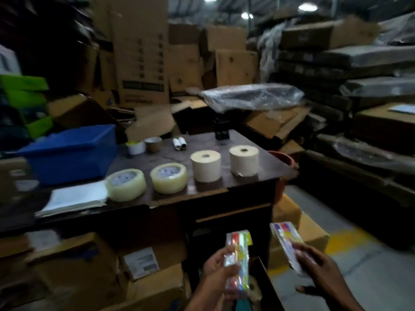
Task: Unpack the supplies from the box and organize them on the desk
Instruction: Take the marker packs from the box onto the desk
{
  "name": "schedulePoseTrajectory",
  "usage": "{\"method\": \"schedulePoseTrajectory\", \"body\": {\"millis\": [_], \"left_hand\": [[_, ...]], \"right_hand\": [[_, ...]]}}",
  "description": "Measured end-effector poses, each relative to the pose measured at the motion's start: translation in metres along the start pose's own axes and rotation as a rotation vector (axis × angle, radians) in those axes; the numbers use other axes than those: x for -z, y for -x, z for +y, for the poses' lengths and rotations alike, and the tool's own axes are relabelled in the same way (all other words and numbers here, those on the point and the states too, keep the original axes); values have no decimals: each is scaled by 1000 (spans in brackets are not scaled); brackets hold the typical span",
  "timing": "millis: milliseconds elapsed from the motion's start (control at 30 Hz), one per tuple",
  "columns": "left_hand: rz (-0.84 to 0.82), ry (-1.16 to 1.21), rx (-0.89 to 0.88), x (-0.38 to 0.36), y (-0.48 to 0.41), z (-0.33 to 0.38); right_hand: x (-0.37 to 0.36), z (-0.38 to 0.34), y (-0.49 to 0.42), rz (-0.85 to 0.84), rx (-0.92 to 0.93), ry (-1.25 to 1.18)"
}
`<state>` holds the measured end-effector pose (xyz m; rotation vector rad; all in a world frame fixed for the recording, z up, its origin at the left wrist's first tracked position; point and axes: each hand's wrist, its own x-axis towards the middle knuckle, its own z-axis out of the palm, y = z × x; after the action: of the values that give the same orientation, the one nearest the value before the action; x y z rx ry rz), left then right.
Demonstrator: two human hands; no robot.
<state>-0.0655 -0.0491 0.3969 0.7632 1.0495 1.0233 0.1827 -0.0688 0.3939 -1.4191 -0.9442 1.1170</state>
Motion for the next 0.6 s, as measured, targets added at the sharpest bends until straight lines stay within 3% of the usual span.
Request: {"method": "schedulePoseTrajectory", "body": {"millis": [133, 367, 600], "left_hand": [[-29, -45, -73, 13, 23, 45], [-128, -60, -181, 12, 78, 137], [2, -196, -300, 39, 96, 230]], "right_hand": [[-9, -50, 32, -9, 207, 111], [-45, -115, 30, -113, 332, 58], [-101, -183, 11, -240, 471, 6]]}}
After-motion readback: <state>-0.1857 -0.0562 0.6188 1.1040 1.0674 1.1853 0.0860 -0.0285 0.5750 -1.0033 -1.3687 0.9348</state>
